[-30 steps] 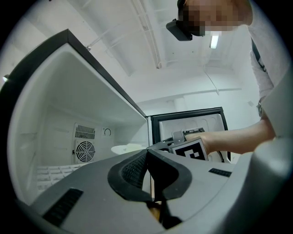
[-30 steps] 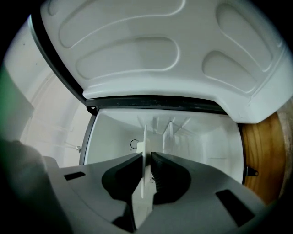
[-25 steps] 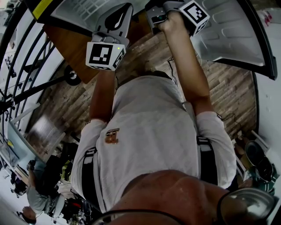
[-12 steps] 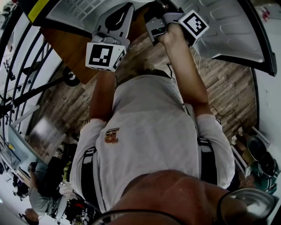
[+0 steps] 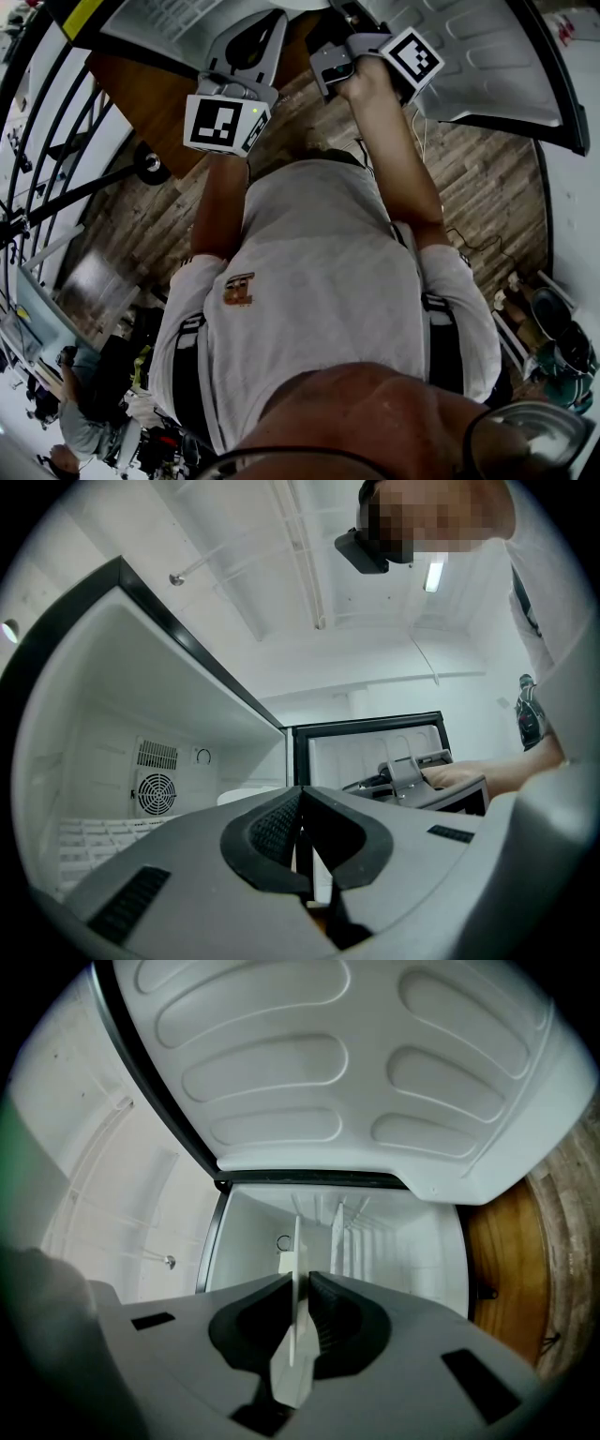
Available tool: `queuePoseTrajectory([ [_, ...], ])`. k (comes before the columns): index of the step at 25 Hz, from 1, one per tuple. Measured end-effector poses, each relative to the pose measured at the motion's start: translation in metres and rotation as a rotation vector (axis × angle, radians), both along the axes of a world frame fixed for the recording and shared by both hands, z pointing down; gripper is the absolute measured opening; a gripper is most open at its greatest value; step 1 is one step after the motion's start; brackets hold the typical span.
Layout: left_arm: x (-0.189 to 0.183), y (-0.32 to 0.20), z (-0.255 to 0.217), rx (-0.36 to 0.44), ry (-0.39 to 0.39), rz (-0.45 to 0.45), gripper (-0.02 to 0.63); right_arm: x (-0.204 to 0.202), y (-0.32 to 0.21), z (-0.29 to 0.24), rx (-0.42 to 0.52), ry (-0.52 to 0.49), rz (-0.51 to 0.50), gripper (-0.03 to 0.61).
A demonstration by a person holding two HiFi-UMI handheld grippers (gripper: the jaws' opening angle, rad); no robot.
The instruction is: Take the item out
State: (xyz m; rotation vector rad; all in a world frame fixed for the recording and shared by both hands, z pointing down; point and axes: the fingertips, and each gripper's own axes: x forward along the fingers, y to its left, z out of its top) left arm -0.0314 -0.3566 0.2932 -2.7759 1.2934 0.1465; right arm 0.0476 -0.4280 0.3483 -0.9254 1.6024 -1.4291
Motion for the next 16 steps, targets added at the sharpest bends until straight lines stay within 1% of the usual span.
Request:
queuePoseTrajectory([
  [7,0.006,0.010,-0.002,0.004,0.001,0.004,0.018,0.005,0.008,-0.005,0.008,-0.002,0.002,0.057],
  [16,0.003,0.015,-0.004,0.002,-0.005,0.006,0.018,0.001,0.012,-0.005,0.000,-0.001,-0.002,0.057],
])
